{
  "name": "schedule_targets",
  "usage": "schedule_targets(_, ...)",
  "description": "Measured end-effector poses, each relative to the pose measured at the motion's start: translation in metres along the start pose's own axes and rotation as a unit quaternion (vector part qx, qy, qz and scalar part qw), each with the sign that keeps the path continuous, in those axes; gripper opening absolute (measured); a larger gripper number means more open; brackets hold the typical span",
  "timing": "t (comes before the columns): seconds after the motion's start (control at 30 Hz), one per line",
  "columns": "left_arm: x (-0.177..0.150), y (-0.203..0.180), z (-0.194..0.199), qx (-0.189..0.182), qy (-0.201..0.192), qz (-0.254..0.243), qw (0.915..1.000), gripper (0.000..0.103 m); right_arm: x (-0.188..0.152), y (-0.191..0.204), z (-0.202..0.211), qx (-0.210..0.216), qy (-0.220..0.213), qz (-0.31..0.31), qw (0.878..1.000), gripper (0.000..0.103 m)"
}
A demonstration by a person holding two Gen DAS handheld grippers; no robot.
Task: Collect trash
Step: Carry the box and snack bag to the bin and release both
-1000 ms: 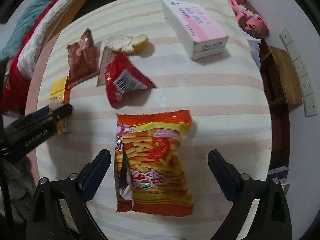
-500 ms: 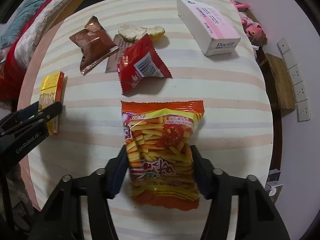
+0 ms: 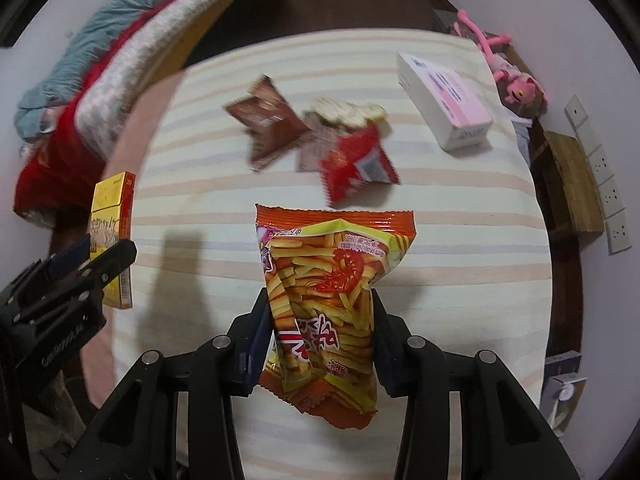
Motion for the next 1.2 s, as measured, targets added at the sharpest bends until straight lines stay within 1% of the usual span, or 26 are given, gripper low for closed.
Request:
schedule_targets(0.17, 0.006, 0.052, 0.037, -0.003, -0.036, 0.035, 0.9987, 0.053, 0.000, 0.060, 0.025, 0.033, -0.025, 0.030, 0.999, 0.046)
schedule_targets(0.23, 0.009, 0.082, 0.054, 0.002, -0.054, 0.050, 0.9973, 0.053, 0.002, 0.088, 0.035, 0.048, -0.034, 0.047, 0.997, 0.046)
schedule_targets(0.33, 0.009, 0.124, 0.073, 0.006, -0.069, 0.074, 0.9949, 0.053, 0.003, 0.139, 0.044, 0.072, -0.043, 0.072, 0.994, 0.046)
schedule_targets(0.4, 0.007, 0.159, 0.084, 0.015, -0.078, 0.093, 0.9925, 0.053, 0.002, 0.169, 0.046, 0.088, -0.045, 0.087, 0.991, 0.046)
schedule_targets(0.43, 0.006, 0.175, 0.087, 0.019, -0.080, 0.101, 0.9915, 0.053, 0.001, 0.194, 0.045, 0.098, -0.047, 0.099, 0.989, 0.046)
schedule_targets(0.53, -0.002, 0.235, 0.094, 0.034, -0.081, 0.130, 0.9876, 0.053, -0.005, 0.250, 0.034, 0.127, -0.039, 0.121, 0.984, 0.046)
schedule_targets(0.57, -0.005, 0.250, 0.093, 0.040, -0.080, 0.136, 0.9866, 0.053, -0.009, 0.273, 0.026, 0.138, -0.031, 0.129, 0.981, 0.046)
schedule_targets(0.6, -0.011, 0.276, 0.092, 0.049, -0.077, 0.149, 0.9845, 0.053, -0.011, 0.293, 0.016, 0.147, -0.024, 0.138, 0.979, 0.046)
schedule_targets(0.67, -0.022, 0.309, 0.086, 0.060, -0.069, 0.166, 0.9819, 0.053, -0.018, 0.331, -0.007, 0.160, -0.005, 0.155, 0.975, 0.046)
schedule_targets(0.73, -0.038, 0.353, 0.070, 0.076, -0.051, 0.188, 0.9779, 0.053, -0.027, 0.368, -0.038, 0.174, 0.021, 0.169, 0.970, 0.046)
schedule_targets(0.77, -0.046, 0.366, 0.063, 0.079, -0.042, 0.196, 0.9765, 0.053, -0.032, 0.386, -0.054, 0.177, 0.033, 0.176, 0.968, 0.046)
schedule_targets(0.8, -0.057, 0.387, 0.051, 0.080, -0.027, 0.212, 0.9737, 0.053, -0.036, 0.398, -0.067, 0.179, 0.042, 0.180, 0.966, 0.046)
schedule_targets(0.83, -0.068, 0.407, 0.036, 0.080, -0.008, 0.226, 0.9707, 0.053, -0.043, 0.418, -0.092, 0.183, 0.062, 0.185, 0.964, 0.046)
schedule_targets(0.87, -0.077, 0.419, 0.025, 0.081, 0.006, 0.235, 0.9687, 0.053, -0.048, 0.431, -0.111, 0.185, 0.077, 0.186, 0.962, 0.046)
schedule_targets(0.9, -0.090, 0.439, 0.003, 0.080, 0.031, 0.252, 0.9640, 0.053, -0.053, 0.445, -0.133, 0.187, 0.094, 0.189, 0.960, 0.046)
schedule_targets(0.93, -0.097, 0.447, -0.010, 0.078, 0.045, 0.260, 0.9614, 0.053, -0.057, 0.455, -0.148, 0.184, 0.104, 0.192, 0.958, 0.046)
schedule_targets(1.0, -0.118, 0.472, -0.052, 0.061, 0.092, 0.286, 0.9518, 0.053, -0.064, 0.476, -0.191, 0.179, 0.131, 0.197, 0.955, 0.046)
schedule_targets(1.07, -0.134, 0.486, -0.082, 0.042, 0.123, 0.302, 0.9442, 0.053, -0.068, 0.490, -0.230, 0.172, 0.154, 0.197, 0.953, 0.046)
schedule_targets(1.1, -0.145, 0.492, -0.105, 0.023, 0.147, 0.316, 0.9369, 0.053, -0.070, 0.496, -0.249, 0.168, 0.166, 0.199, 0.951, 0.046)
schedule_targets(1.17, -0.158, 0.494, -0.131, -0.006, 0.175, 0.334, 0.9261, 0.054, -0.072, 0.505, -0.286, 0.157, 0.186, 0.202, 0.949, 0.046)
schedule_targets(1.2, -0.168, 0.495, -0.150, -0.021, 0.194, 0.349, 0.9167, 0.054, -0.072, 0.507, -0.299, 0.154, 0.193, 0.202, 0.948, 0.046)
Point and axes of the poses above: each gripper's, at about its wrist camera, not at the fingertips, and z roughly against the way its jaws point, y to its left, x to its top, the point moved 9 cm from there along -z, roughly the way its jaws point, and after that the axes turned 14 degrees about x, right-handed, at the moved point
